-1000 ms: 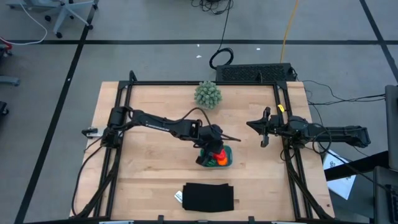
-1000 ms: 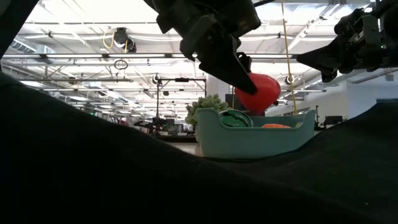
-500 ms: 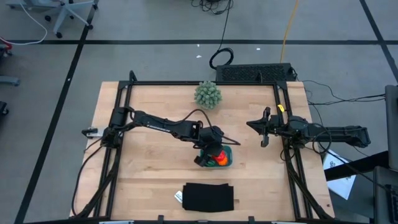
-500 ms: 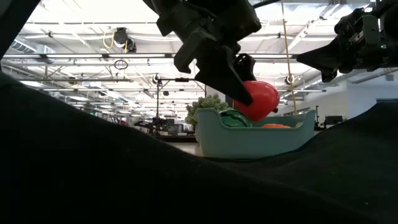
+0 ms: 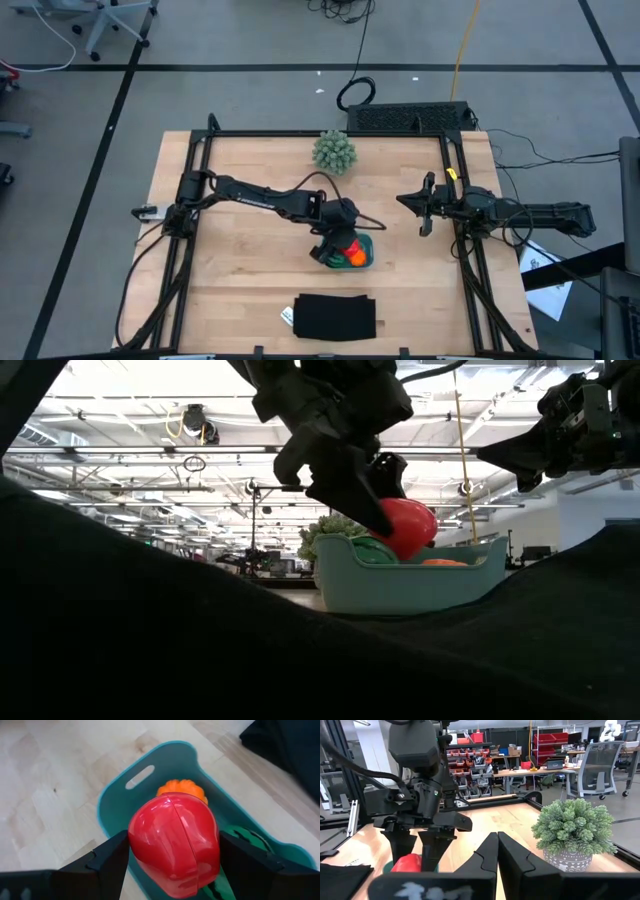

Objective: Pick and placing Produce into tupperware
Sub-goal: Put the apple into the blue bin

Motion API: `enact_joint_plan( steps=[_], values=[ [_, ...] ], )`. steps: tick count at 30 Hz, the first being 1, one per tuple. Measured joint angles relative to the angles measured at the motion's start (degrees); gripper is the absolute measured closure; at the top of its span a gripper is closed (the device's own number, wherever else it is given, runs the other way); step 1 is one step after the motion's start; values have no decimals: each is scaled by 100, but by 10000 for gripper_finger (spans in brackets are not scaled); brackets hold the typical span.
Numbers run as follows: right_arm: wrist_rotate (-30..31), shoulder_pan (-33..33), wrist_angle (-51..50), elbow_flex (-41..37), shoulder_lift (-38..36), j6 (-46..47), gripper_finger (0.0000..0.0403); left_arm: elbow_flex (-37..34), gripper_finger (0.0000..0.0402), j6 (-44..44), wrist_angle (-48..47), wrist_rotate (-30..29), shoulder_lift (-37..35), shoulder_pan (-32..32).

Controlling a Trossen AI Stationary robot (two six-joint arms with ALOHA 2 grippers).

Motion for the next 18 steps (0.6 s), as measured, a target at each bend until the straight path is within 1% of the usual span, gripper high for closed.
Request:
enact_joint_plan(
  steps=[10, 14, 18],
  values=[
    [0, 0, -16, -1, 0, -2, 403, 0, 128, 510, -69, 46, -2, -14],
    [0, 0, -16, -2, 0, -2, 403, 0, 128, 368, -65, 70, -4, 20],
    [0, 0, -14, 0, 0, -2, 403, 0, 128, 190, -79, 219, -4, 100]
  ],
)
